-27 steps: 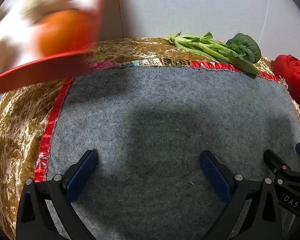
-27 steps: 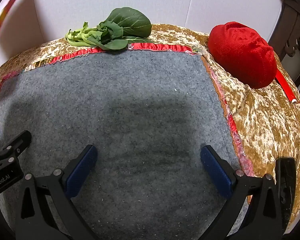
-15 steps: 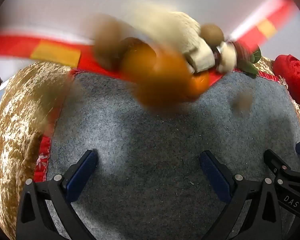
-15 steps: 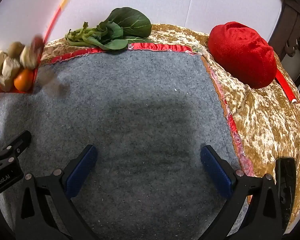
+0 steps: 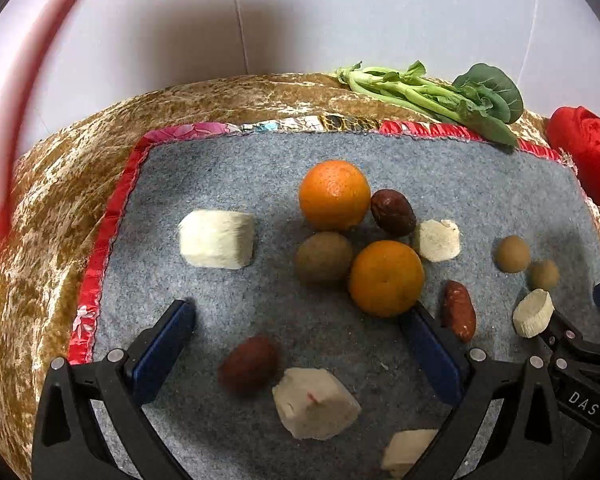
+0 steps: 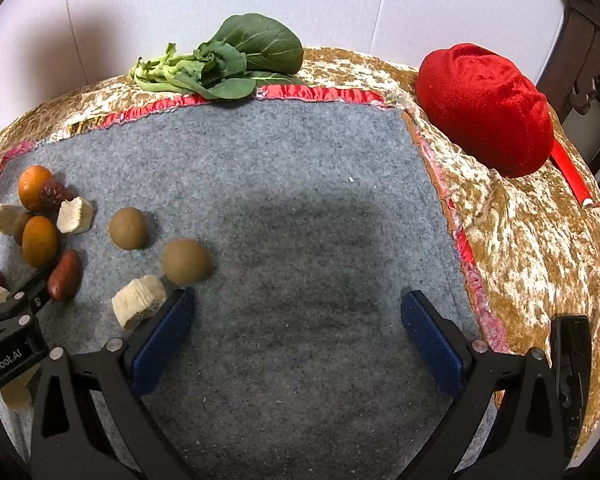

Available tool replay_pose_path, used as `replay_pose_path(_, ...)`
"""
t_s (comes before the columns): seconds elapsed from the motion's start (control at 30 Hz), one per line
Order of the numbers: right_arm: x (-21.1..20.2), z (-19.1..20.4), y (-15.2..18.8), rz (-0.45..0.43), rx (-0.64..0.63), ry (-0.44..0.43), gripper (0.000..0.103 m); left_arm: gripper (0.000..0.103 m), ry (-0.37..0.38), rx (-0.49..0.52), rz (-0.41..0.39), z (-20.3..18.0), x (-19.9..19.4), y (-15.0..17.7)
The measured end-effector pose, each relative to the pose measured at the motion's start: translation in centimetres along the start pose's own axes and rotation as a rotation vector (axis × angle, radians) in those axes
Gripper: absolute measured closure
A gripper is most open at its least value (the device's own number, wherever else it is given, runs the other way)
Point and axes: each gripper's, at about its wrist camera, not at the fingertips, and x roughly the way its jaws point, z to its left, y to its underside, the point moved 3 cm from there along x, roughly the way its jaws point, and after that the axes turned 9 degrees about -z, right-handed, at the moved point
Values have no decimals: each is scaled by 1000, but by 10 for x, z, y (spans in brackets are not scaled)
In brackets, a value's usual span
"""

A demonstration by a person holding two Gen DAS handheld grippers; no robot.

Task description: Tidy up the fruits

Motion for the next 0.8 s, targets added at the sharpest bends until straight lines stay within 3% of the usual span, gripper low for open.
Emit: replay_pose_path(0.8, 0, 0, 0, 0, -3, 3, 0, 0, -2, 2, 3, -4, 2, -3)
